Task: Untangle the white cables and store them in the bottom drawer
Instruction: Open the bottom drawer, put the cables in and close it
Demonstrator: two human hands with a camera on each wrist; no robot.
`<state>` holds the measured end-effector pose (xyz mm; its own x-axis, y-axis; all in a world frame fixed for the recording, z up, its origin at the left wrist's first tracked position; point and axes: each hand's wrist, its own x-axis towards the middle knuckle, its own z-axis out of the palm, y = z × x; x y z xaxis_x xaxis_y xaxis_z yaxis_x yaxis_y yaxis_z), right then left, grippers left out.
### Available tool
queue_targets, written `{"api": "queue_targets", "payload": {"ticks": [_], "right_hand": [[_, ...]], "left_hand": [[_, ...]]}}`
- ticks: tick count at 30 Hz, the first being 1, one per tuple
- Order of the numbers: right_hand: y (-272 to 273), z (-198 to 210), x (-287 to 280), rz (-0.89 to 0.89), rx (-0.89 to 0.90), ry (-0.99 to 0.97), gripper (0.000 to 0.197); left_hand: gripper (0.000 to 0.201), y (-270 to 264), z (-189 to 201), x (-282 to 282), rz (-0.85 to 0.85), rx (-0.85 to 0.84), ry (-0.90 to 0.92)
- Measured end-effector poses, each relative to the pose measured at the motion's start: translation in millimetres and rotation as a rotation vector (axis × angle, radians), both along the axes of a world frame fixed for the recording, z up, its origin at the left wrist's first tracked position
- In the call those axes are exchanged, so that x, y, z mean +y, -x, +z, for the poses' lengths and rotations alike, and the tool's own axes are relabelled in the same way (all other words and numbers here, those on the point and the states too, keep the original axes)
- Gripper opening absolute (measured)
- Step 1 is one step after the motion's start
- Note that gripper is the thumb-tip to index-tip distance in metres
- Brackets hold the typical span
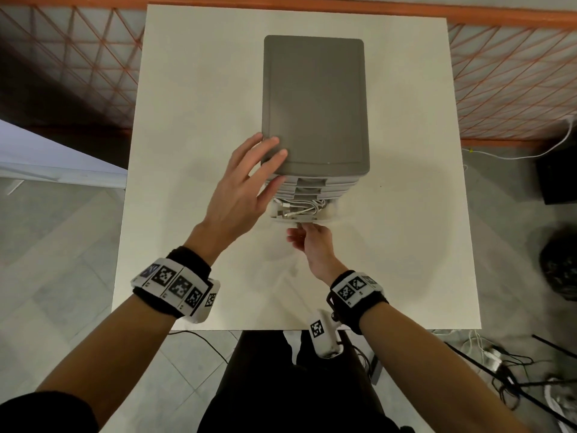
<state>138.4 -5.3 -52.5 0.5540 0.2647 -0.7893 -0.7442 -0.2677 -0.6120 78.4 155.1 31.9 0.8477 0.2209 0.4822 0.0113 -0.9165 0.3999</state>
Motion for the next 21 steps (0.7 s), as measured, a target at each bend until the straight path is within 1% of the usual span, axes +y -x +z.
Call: {"api": "queue_targets", "payload": {"ticks": [3,7,11,17,19,21], "right_hand": [[-3,-5,1,0.023,-0.001,0.053,0.025],[-18,-8,16,0.107,-0.108,0.178,0.027],[-35,-9,35,0.12,-0.166,0.217,0.027],[-36,-7,34,0.156,-0.199,0.22,0.025],[-38,0,30,0.202,-0.215,0.226,0.024],[-38,7,20,0.314,-0.25,0.25,0.025]], "left_hand": [[0.034,-1,-2,2,0.005,-0.036,0.003],[0.034,-4,-2,2,0.003,-0.073,0.022],[0.033,-3,0,7,-0.019,-0.069,0.028],[0.034,-3,1,8,-0.032,-0.052,0.035],[0.034,-2,3,8,-0.033,-0.034,0.038],[0.034,0,6,4,-0.019,0.002,0.047]]}}
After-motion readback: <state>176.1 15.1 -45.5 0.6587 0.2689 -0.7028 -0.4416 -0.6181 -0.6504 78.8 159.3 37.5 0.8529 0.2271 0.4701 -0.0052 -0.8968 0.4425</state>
